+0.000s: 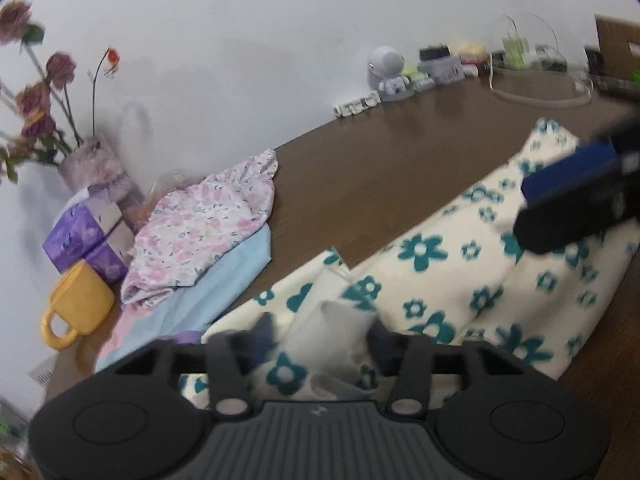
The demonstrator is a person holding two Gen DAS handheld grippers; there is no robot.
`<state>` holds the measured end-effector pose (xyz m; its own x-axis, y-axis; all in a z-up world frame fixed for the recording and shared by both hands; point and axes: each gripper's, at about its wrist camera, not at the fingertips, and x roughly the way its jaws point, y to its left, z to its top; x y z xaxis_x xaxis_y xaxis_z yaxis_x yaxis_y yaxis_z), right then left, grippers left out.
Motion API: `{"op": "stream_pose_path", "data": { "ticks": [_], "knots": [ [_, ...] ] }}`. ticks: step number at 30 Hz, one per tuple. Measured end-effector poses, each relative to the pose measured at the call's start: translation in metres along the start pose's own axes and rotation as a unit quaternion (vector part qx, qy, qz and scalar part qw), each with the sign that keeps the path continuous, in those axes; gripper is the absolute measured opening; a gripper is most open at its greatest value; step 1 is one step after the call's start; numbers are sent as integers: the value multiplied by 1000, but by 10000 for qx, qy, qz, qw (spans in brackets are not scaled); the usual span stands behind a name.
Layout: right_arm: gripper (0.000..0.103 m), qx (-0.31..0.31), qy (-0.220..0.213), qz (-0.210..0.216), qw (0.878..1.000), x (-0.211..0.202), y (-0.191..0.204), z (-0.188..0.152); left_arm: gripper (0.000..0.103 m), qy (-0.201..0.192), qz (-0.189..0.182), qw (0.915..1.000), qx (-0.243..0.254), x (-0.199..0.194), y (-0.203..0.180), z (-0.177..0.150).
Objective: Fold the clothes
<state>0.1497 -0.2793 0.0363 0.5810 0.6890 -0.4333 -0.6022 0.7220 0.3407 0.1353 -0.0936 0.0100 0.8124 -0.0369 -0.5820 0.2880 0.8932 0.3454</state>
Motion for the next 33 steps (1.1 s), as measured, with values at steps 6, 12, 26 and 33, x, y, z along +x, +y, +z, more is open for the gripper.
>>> {"op": "stream_pose_path", "data": {
  "ticks": [6,12,26,33],
  "knots": [
    [60,203,-187,-65,9996,-7,-8,1,81,-56,-739,9941,-788,-3,10,6],
    [60,380,-314,-300,9983,-15,-18,6,82,-562,-1633,9756,-1355,-42,30,8],
    [61,-74,201,517,9984,7,29,14,87,-978,-1753,9470,-2507,-125,139,-37],
    [61,-2433,886,808,9625,43,118,22,31,-385,-1507,9637,-2168,-103,158,-71]
  ]
}}
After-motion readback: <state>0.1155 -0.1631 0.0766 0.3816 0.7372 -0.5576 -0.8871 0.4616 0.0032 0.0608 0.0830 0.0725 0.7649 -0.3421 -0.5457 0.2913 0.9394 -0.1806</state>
